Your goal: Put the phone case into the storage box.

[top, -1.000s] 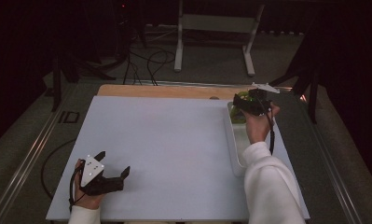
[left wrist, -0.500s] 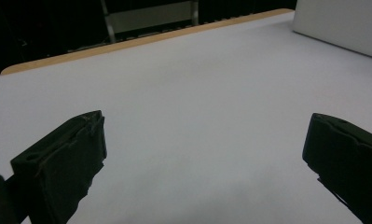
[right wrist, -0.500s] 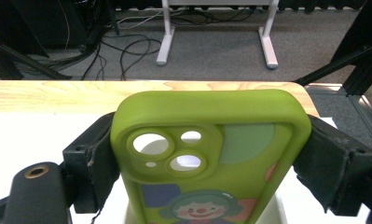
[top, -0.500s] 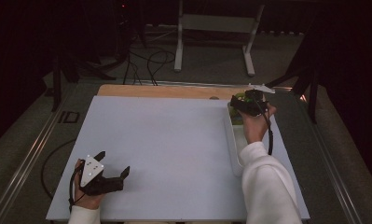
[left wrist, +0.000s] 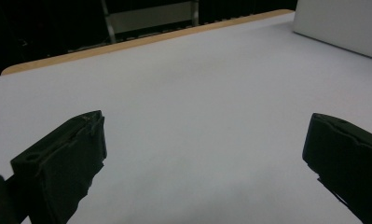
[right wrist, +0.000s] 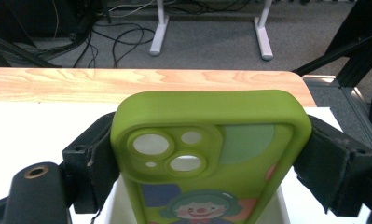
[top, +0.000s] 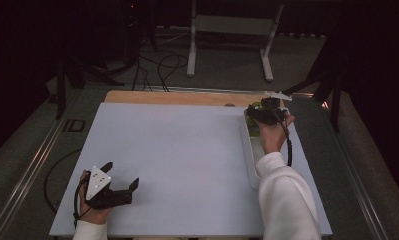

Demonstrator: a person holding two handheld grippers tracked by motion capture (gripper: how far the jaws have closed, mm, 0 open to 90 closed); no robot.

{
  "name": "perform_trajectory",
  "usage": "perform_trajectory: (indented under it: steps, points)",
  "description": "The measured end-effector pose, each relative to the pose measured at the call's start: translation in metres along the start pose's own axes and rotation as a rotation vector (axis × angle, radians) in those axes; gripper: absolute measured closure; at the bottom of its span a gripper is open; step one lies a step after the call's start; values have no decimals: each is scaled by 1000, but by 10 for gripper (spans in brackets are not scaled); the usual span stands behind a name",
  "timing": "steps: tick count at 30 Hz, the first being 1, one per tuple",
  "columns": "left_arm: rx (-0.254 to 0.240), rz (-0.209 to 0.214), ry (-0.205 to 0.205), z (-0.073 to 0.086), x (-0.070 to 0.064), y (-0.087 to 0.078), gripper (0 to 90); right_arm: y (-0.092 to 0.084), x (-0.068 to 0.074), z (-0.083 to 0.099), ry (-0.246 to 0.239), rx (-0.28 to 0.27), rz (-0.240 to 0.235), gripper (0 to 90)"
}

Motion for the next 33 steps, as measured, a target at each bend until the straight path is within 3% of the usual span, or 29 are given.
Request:
perform_trajectory:
  steps: [5,15,18,22,33]
  points:
    - [1,1,-1,0,0,1,0,4,-3,3,24,22,-9,152]
    - [0,3,-1,0,-1,0,0,7,-3,3,12,27,-23,147]
    - [0,3,0,0,-1,1,0,8,-3,2,19,31,-27,105]
    - [1,5,-2,0,-1,0,0,7,-5,1,42,13,-29,76]
    - [0,4,0,0,-2,1,0,1,-3,-5,4,-30,-60,76]
Point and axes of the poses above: each handheld gripper's, and its own axes: y roughly forward along the jaws, z roughly out of its underside, x roughly to its left, the point moved 3 cm from there along y, roughly forward along the jaws, and after that the axes turned 7 degrees about -x, right-handed, at the moved point
